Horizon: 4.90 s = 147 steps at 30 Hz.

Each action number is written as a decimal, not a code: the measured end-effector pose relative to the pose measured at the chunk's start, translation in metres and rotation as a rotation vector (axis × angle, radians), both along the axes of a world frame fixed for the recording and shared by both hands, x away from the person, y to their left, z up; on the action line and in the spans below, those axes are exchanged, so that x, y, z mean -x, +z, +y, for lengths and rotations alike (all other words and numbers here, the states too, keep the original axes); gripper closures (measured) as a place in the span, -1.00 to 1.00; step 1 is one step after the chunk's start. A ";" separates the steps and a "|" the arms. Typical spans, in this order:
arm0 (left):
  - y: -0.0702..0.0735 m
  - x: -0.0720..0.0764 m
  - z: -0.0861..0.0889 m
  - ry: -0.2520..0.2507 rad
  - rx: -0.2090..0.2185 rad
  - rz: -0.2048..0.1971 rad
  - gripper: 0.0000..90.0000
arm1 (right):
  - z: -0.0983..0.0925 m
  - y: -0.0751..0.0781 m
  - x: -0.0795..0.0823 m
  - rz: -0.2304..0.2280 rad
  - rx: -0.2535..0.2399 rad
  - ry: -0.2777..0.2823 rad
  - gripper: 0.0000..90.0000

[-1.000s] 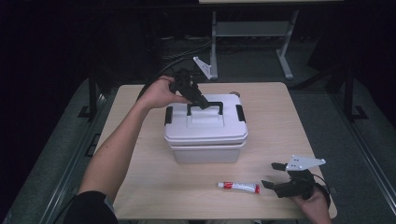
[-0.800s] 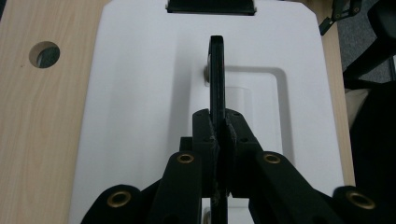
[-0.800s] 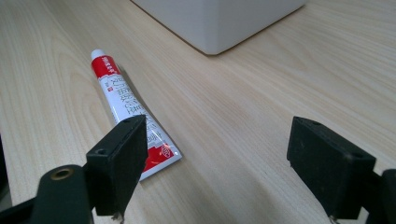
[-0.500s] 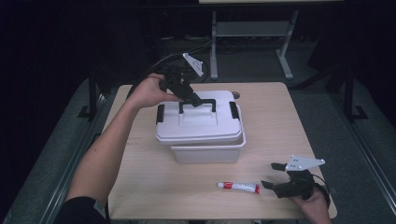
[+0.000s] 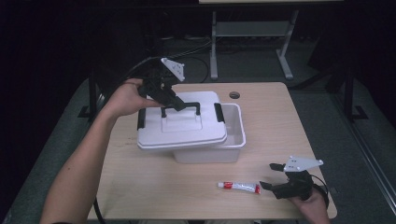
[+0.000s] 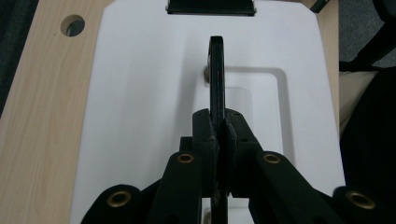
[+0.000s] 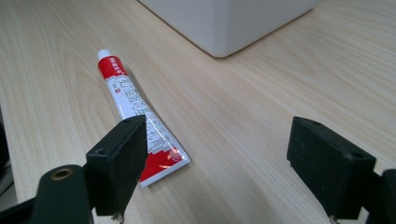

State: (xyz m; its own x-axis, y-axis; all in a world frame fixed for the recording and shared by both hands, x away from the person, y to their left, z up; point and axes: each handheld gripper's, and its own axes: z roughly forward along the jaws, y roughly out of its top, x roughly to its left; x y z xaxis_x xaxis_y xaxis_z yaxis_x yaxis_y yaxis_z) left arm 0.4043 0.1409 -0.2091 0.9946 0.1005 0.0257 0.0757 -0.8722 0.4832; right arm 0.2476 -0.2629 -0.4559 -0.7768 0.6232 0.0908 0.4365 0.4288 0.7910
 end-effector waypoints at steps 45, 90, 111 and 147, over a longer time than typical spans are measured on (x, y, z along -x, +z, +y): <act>-0.002 0.053 0.144 0.241 0.072 -0.048 0.88 | 0.010 0.000 -0.003 0.006 0.026 0.005 -0.57; -0.053 0.062 0.211 0.398 0.070 -0.001 0.88 | 0.011 -0.004 -0.005 0.016 0.039 0.005 -0.56; -0.102 0.059 0.217 0.426 0.071 0.045 0.88 | 0.013 -0.007 -0.006 0.033 0.054 0.011 -0.56; -0.179 0.040 0.204 0.458 0.080 0.086 0.87 | 0.016 -0.012 -0.004 0.042 0.058 -0.005 -0.54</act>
State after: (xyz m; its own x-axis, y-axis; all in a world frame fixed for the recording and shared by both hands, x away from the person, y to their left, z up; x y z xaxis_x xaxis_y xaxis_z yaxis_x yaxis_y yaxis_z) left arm 0.3638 0.3454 -0.3884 0.8458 0.5274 -0.0800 0.4861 -0.7003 0.5227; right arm 0.2519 -0.2467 -0.4681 -0.7698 0.6323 0.0871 0.4712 0.4710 0.7457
